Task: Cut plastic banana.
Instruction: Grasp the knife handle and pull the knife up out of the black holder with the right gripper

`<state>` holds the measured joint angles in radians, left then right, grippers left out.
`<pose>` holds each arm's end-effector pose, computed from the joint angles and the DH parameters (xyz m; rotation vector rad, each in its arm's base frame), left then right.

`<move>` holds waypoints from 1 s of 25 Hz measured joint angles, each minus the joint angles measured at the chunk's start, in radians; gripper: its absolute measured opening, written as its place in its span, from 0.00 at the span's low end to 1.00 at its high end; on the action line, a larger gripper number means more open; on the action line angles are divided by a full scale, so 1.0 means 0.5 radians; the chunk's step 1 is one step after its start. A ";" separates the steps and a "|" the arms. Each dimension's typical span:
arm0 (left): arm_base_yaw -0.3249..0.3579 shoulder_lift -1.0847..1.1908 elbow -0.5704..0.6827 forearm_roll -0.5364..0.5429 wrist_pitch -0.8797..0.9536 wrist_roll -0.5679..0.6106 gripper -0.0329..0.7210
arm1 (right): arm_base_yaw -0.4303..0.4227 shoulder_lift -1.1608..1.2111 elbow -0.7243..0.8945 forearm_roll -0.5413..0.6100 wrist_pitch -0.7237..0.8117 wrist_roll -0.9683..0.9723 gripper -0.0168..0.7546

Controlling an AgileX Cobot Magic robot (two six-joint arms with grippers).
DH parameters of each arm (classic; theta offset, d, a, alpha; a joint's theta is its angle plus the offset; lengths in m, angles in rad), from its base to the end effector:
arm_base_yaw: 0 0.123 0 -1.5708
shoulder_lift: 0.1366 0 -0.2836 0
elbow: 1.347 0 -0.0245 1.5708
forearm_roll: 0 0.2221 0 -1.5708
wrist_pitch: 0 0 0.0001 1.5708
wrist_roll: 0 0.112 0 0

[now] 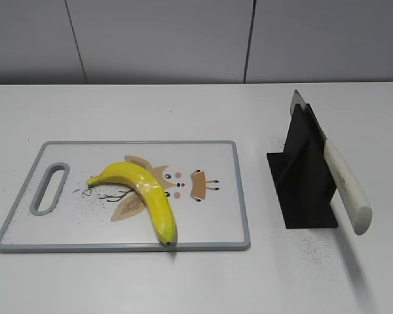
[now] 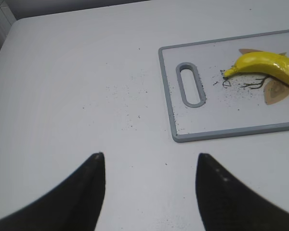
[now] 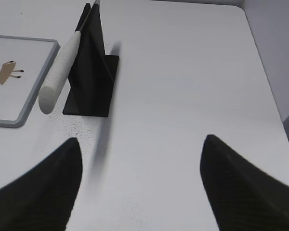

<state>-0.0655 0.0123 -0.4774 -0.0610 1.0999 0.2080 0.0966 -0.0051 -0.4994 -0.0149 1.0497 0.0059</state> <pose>-0.0091 -0.0055 0.2442 0.2916 2.0966 0.0108 -0.0099 -0.0024 0.2548 -0.0914 2.0270 0.0469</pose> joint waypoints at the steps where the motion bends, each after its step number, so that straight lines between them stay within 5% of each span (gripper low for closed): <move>1: 0.000 0.000 0.000 0.000 0.000 0.000 0.79 | 0.000 0.000 0.000 0.000 0.000 0.000 0.77; 25: 0.000 0.000 0.000 0.000 0.000 0.000 0.79 | 0.000 0.000 0.000 0.000 0.000 -0.012 0.77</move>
<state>-0.0655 0.0123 -0.4774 -0.0610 1.0999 0.2080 0.0966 -0.0051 -0.4994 -0.0149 1.0497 0.0000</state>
